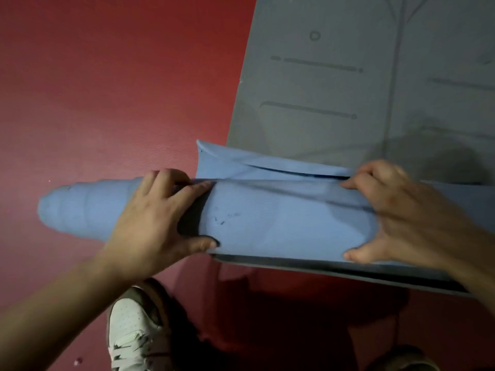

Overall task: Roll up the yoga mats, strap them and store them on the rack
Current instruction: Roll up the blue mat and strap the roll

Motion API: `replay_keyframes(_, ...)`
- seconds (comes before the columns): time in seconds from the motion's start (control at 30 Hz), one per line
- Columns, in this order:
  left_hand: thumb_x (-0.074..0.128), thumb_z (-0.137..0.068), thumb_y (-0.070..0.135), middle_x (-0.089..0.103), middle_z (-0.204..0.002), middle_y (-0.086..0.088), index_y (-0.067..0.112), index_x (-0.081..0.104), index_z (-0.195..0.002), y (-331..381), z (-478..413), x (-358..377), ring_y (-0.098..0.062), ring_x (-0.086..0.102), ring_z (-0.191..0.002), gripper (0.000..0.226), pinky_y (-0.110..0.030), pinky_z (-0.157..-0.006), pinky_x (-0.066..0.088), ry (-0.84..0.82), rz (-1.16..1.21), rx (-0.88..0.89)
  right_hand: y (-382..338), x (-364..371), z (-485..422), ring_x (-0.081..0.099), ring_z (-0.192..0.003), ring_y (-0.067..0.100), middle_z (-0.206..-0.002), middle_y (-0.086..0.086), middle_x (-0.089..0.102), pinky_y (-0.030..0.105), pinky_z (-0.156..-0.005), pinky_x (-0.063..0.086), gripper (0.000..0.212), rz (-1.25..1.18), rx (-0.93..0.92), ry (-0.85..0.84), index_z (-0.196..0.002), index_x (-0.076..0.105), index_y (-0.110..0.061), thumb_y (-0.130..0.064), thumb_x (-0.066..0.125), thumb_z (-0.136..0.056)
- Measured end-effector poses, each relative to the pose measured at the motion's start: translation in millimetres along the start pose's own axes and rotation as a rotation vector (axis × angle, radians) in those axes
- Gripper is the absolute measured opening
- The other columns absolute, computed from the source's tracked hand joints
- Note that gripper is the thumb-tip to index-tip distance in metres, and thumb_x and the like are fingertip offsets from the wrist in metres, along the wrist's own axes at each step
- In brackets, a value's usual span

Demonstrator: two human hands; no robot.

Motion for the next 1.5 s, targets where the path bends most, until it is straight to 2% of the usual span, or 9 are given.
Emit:
replay_keyframes(0.2, 0.077, -0.05, 0.075, 0.047, -0.134, -0.029, 0.002, 0.04, -0.142, 24, 2, 36, -0.048, 0.043, -0.131, 0.123, -0.063, -0.112, 0.027, 0.003, -0.241, -0.037, -3, -16, -36, 0.039, -0.131, 0.026, -0.139, 0.007, 0.039, 0.044, -0.108, 0.037, 0.09, -0.279, 0.018, 0.047, -0.111, 0.054, -0.02, -0.092, 0.041, -0.059)
replay_keyframes(0.33, 0.08, -0.047, 0.072, 0.051, -0.131, -0.026, 0.004, 0.044, -0.138, 17, -6, 31, -0.045, 0.046, -0.128, 0.119, -0.059, -0.112, 0.028, 0.053, -0.232, -0.05, -14, 3, -75, 0.04, -0.137, 0.019, -0.151, -0.004, 0.039, 0.039, -0.113, 0.033, 0.125, -0.437, 0.16, -0.196, -0.145, 0.031, -0.035, -0.106, 0.026, -0.042)
replay_keyframes(0.53, 0.083, -0.05, 0.072, 0.054, -0.127, -0.025, 0.004, 0.04, -0.133, 11, -4, 27, -0.045, 0.048, -0.125, 0.116, -0.059, -0.108, 0.034, 0.191, -0.15, 0.066, -65, -4, -82, 0.055, -0.089, 0.015, -0.1, -0.014, 0.048, 0.037, -0.08, 0.048, 0.086, -0.363, -0.035, -0.183, -0.1, 0.045, -0.034, -0.093, 0.057, -0.039)
replay_keyframes(0.77, 0.094, -0.038, 0.061, 0.041, -0.124, -0.019, 0.012, 0.036, -0.13, 9, -10, 20, -0.042, 0.047, -0.118, 0.12, -0.053, -0.095, 0.043, 0.237, -0.008, 0.194, -100, 12, -74, 0.056, -0.111, 0.019, -0.128, -0.007, 0.044, 0.033, -0.09, 0.046, 0.133, -0.106, -0.133, -0.212, -0.149, -0.003, -0.042, -0.082, 0.071, -0.046)
replay_keyframes(0.97, 0.076, -0.078, 0.051, 0.046, -0.097, 0.007, 0.018, 0.051, -0.099, 24, 27, -18, -0.013, 0.048, -0.087, 0.047, -0.022, -0.079, 0.041, 0.456, 0.477, -0.009, -109, -14, -54, 0.063, -0.099, 0.023, -0.124, -0.004, 0.046, 0.034, -0.076, 0.05, 0.113, 0.001, -0.107, -0.001, -0.149, 0.009, -0.048, -0.083, 0.055, -0.051)
replay_keyframes(1.07, 0.075, -0.073, 0.06, 0.054, -0.066, 0.016, 0.024, 0.057, -0.071, 33, 53, 2, 0.004, 0.049, -0.061, 0.041, -0.013, -0.06, 0.037, 0.267, 0.807, -0.244, -106, -61, -34, 0.063, -0.1, 0.02, -0.124, -0.008, 0.044, 0.034, -0.078, 0.049, 0.115, -0.034, -0.06, 0.087, -0.149, 0.01, -0.05, -0.083, 0.057, -0.049)
replay_keyframes(1.2, 0.083, -0.039, 0.079, 0.067, -0.115, -0.005, 0.022, 0.054, -0.129, 34, 51, -5, -0.018, 0.065, -0.11, 0.11, -0.035, -0.09, 0.053, 0.101, 1.285, -0.473, -110, -146, 9, 0.061, -0.095, 0.018, -0.121, -0.011, 0.038, 0.032, -0.079, 0.048, 0.121, -0.077, -0.016, 0.205, -0.15, 0.005, -0.05, -0.08, 0.065, -0.049)
replay_keyframes(1.4, 0.088, -0.064, 0.052, 0.063, -0.13, -0.014, 0.005, 0.049, -0.134, 101, 52, -188, -0.034, 0.056, -0.126, 0.093, -0.058, -0.105, 0.043, 0.289, 1.315, -0.203, -149, -275, 116, 0.058, -0.101, 0.023, -0.115, -0.006, 0.03, 0.034, -0.084, 0.046, 0.134, -0.131, 0.032, 0.29, -0.145, -0.018, -0.053, -0.072, 0.075, -0.051)
replay_keyframes(1.5, 0.09, -0.052, 0.06, 0.065, -0.129, -0.004, 0.009, 0.046, -0.136, 147, 89, -278, -0.02, 0.059, -0.124, 0.108, -0.036, -0.097, 0.05, 0.36, 1.259, -0.07, -174, -323, 185, 0.058, -0.108, 0.027, -0.124, -0.003, 0.03, 0.035, -0.09, 0.049, 0.137, -0.238, 0.086, 0.397, -0.145, -0.017, -0.05, -0.068, 0.08, -0.05)
Point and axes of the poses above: each hand's wrist, its own z-axis away from the middle knuckle, its own x-axis out of the palm, y = z × x, the point moved 8 cm from there along -z, towards the middle knuckle
